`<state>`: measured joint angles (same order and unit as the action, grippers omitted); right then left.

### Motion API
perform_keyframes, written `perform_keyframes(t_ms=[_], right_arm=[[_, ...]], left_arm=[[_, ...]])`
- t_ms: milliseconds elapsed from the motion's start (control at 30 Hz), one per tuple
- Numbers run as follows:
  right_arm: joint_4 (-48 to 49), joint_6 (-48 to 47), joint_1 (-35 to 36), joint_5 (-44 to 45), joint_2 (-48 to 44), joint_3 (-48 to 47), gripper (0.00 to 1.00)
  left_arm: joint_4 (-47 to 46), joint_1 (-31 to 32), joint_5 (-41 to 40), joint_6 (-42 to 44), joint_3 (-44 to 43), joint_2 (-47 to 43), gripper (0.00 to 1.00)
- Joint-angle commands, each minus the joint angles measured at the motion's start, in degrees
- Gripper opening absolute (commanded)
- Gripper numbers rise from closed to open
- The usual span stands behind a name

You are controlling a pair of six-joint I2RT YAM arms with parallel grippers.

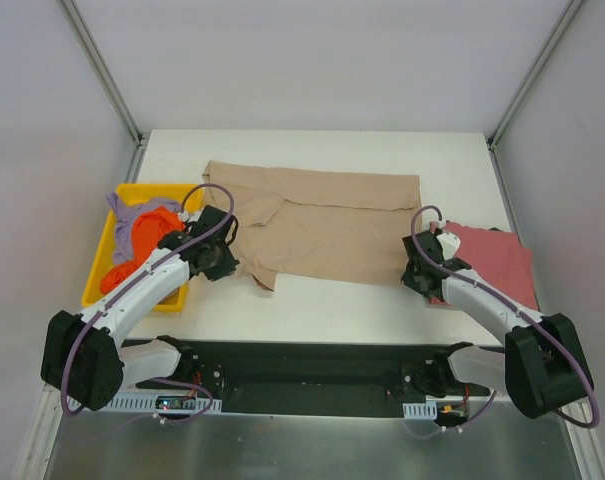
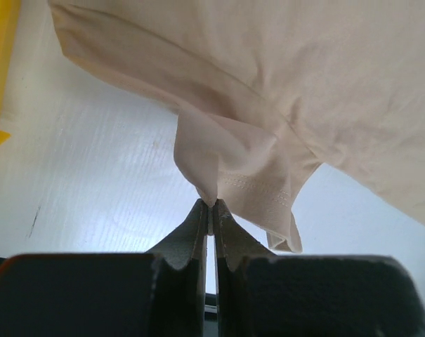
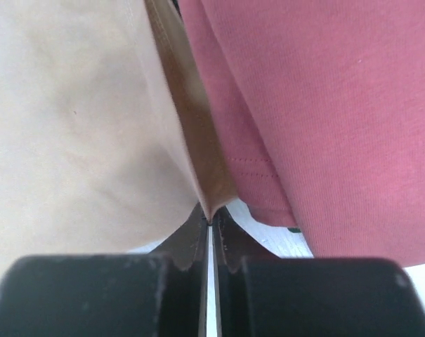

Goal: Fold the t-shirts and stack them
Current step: Grap the side of the flattened tshirt closest away from the robot with both arms

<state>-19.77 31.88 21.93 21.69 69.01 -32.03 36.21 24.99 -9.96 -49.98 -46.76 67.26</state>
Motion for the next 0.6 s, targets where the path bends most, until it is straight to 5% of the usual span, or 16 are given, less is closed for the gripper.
perform_keyframes(t_ms=[0, 567], right_arm=[[-0.98, -3.39, -0.14, 1.86, -2.74, -1.72, 0.01], [0.26, -9.29, -4.79, -3.58, 7.97, -16.57, 0.0]], left_arm=[[-0.7, -0.82, -1.56, 1.37, -3.07, 0.67, 0.0], [-6.94, -7.15, -0.16, 5.94, -17.83, 12.0, 0.0]])
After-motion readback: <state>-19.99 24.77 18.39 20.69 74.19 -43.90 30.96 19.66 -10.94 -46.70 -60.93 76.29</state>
